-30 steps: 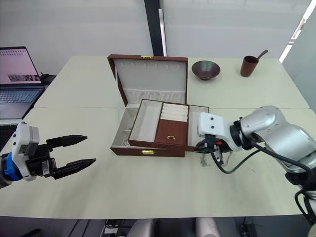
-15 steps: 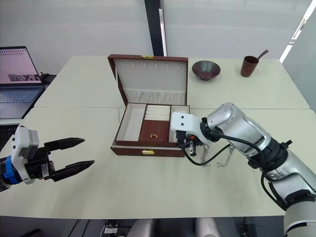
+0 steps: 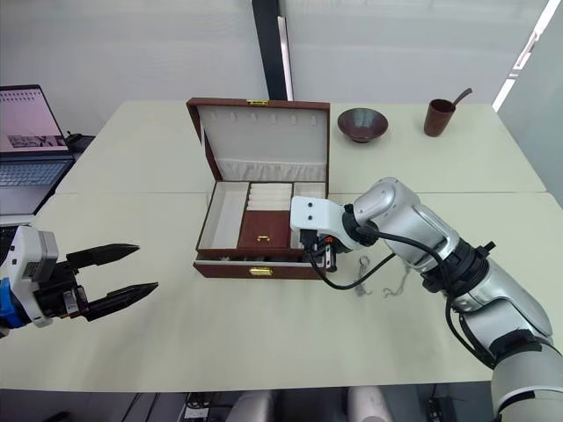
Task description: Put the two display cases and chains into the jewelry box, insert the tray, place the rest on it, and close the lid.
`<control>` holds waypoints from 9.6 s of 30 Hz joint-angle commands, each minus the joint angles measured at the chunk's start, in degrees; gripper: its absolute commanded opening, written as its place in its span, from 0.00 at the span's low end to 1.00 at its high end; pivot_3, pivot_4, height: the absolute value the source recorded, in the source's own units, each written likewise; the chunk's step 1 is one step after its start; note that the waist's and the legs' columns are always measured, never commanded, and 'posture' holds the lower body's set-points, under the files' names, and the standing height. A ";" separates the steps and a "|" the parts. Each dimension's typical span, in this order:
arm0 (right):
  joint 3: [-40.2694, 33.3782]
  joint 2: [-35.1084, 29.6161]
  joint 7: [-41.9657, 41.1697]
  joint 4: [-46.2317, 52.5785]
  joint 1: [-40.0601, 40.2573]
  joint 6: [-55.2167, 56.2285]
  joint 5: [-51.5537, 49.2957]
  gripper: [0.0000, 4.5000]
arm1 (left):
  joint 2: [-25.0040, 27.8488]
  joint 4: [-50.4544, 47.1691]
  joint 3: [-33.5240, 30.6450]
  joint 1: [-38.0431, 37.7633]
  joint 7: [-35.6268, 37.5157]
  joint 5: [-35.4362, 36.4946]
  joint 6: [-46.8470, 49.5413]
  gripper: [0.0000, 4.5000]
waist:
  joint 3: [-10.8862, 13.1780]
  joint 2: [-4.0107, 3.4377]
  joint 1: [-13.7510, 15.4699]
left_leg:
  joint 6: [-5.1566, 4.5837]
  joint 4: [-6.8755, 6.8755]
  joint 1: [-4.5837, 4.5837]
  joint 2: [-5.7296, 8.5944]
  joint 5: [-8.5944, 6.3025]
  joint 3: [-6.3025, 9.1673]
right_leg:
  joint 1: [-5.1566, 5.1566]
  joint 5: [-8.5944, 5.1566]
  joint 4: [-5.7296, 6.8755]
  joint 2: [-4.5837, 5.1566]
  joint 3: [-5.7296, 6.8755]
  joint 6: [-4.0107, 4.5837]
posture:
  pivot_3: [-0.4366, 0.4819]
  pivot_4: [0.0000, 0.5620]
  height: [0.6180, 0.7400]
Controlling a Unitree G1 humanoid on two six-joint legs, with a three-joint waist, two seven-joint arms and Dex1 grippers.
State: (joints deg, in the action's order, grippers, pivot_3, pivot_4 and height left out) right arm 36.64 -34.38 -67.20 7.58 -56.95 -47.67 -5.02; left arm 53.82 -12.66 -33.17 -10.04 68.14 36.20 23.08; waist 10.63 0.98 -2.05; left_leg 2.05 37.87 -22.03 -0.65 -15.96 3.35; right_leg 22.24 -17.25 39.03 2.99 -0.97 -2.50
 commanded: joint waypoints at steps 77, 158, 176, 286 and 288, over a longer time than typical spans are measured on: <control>-7.14 22.72 13.39 -24.61 3.97 20.60 5.79 0.00 | -3.60 -2.09 4.30 6.01 -2.63 0.83 -2.29 1.00 | -0.01 0.03 -1.12 | 0.01 -0.04 0.01 0.02 0.00 -0.02 | 0.02 0.03 0.02 0.02 0.02 0.00 | 0.48 0.27 0.95; -45.85 8.27 50.00 22.85 62.03 0.91 -8.58 0.99 | -5.77 -20.62 19.55 10.70 -1.30 9.69 1.09 1.00 | -0.07 0.11 0.33 | 0.01 -0.02 0.19 0.08 -0.02 -0.17 | -0.42 0.00 -0.10 -0.08 -0.04 -0.02 | 0.48 0.27 0.95; -43.92 8.64 51.71 20.36 58.67 -4.04 -7.87 0.25 | -8.05 -18.50 17.99 5.33 -0.73 6.31 -4.26 1.00 | -0.14 0.21 0.38 | 0.01 0.00 0.22 0.06 -0.02 -0.15 | -0.46 0.00 -0.09 -0.12 -0.04 -0.02 | 0.48 0.27 0.95; -39.86 -5.29 10.17 12.18 39.24 26.25 -7.10 0.69 | -7.52 0.23 -1.59 -3.74 -9.07 0.56 -1.57 1.00 | -0.09 0.21 0.37 | 0.05 -0.07 -0.02 0.00 -0.04 -0.08 | -0.04 0.05 -0.09 0.02 0.05 0.06 | 0.48 0.27 0.95; -42.00 -7.63 10.39 11.25 43.45 28.05 -7.21 0.69 | -7.24 1.41 -1.63 -4.47 -8.03 -0.26 -2.58 1.00 | -0.07 0.20 0.37 | 0.04 -0.07 -0.01 0.05 -0.04 -0.13 | -0.07 0.05 -0.13 0.05 0.01 0.06 | 0.48 0.27 0.95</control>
State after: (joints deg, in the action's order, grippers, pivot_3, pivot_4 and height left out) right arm -2.44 -40.99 -56.91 17.64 -14.35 -22.48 -11.99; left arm 45.95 -11.27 -33.99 -14.73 58.88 36.55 22.34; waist 10.55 1.18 -1.68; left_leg 2.10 37.80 -22.02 -0.60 -16.00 3.19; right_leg 22.16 -17.20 38.90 3.05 -0.98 -2.44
